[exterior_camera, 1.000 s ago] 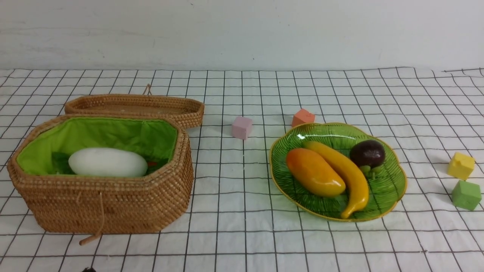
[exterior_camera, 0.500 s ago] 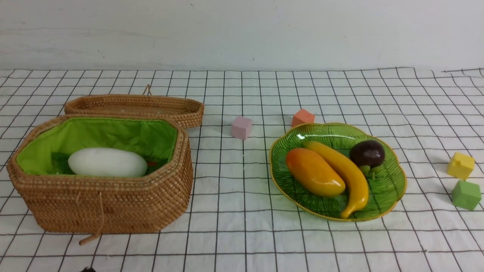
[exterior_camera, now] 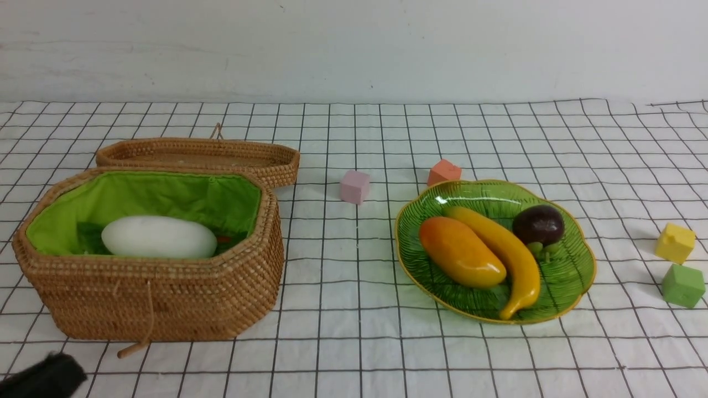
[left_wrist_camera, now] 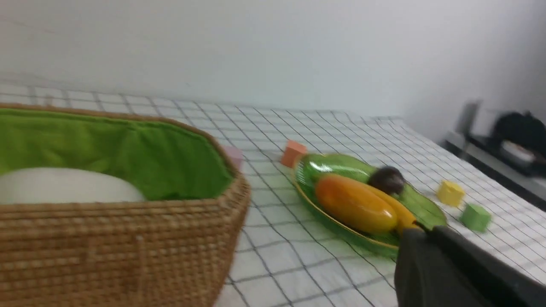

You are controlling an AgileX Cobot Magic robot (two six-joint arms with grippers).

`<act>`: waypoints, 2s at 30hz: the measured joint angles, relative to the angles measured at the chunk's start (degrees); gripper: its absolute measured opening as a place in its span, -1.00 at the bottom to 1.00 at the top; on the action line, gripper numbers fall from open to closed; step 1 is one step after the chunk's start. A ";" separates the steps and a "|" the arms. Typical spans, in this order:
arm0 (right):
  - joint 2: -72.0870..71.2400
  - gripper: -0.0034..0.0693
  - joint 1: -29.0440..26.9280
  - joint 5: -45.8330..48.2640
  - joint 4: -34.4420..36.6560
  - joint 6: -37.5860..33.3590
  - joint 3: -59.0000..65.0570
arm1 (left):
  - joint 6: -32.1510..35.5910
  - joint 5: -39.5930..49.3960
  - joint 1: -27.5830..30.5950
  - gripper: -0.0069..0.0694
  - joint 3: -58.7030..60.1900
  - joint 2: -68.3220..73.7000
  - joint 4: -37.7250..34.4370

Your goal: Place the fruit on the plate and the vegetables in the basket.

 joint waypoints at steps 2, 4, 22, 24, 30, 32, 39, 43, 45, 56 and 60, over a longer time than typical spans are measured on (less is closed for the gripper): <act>0.00 -0.90 0.00 0.00 0.00 0.00 0.00 | 6.09 -0.07 5.36 -0.85 2.23 -2.95 -4.39; 0.00 -0.90 0.00 0.00 0.00 0.00 0.00 | 10.33 -0.23 10.62 -0.85 5.03 -3.74 -8.45; -0.08 -0.86 0.00 -0.06 0.00 0.00 0.00 | 7.73 14.86 18.24 -0.85 9.04 -3.82 -13.13; -0.08 -0.85 0.00 -0.06 0.00 0.00 0.00 | 7.67 14.79 18.28 -0.85 9.04 -3.82 -13.13; -0.08 -0.83 0.00 -0.06 0.00 0.00 0.00 | 7.67 14.73 22.45 -0.85 9.04 -3.82 -12.85; -0.08 -0.82 0.00 -0.11 0.00 0.00 0.00 | 7.67 14.73 23.94 -0.85 9.04 -3.82 -12.37; -0.08 -0.79 0.00 -0.11 0.00 0.00 0.00 | 7.67 14.73 26.63 -0.85 9.04 -3.82 -7.42; -0.08 -0.77 0.00 -0.11 0.00 0.00 0.00 | 7.67 14.73 26.73 -0.85 9.04 -3.82 -6.82; -0.08 -0.77 0.00 -0.11 0.00 0.00 0.00 | 7.67 14.73 26.73 -0.84 9.04 -3.82 -6.76; -0.08 -0.72 0.00 -0.11 0.00 0.00 0.00 | 7.67 14.73 26.73 -0.82 9.04 -3.82 -6.38; -0.08 -0.71 0.00 -0.11 0.00 0.00 0.00 | 7.67 14.73 26.73 -0.81 9.04 -3.82 -6.38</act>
